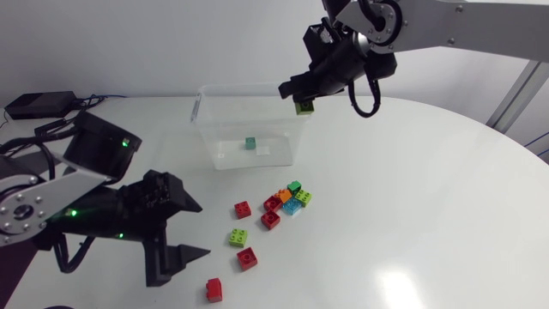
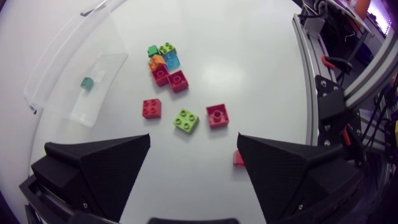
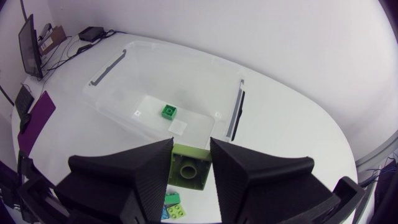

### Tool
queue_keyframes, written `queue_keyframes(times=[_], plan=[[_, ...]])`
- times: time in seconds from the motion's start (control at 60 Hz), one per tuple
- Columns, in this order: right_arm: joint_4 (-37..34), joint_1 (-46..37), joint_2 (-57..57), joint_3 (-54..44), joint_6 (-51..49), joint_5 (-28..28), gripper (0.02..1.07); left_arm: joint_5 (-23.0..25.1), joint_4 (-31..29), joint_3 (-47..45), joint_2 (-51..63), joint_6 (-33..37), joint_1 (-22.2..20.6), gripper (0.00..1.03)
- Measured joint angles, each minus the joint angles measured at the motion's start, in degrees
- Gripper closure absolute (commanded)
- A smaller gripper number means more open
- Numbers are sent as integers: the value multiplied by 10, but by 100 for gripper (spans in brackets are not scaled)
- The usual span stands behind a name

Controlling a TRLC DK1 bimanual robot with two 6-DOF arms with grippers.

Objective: Place the duplo bricks in the container

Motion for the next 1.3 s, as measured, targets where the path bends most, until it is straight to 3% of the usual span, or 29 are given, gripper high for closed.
queue_keyframes(times=[0.317,0.55,0.6,0.65,0.7,0.883,1.067,1.3], plan=[[11,0,72,73,-9,0,76,-5,-5,-61,-23,10,-53,7],[21,-1,121,106,-11,5,72,-11,28,-103,-23,10,-60,7],[22,-1,129,114,-13,5,59,-11,35,-109,-23,10,-66,7],[22,-1,136,124,-15,8,27,-12,43,-114,-23,10,-75,7],[22,-2,141,132,-18,11,6,-13,53,-118,-23,10,-82,7],[21,-4,142,140,-22,18,6,-28,86,-132,-7,5,-114,7],[14,-4,113,125,-22,17,6,-40,89,-134,17,-8,-118,10],[15,-1,-26,-15,-24,18,6,-42,108,-134,59,-24,-124,12]])
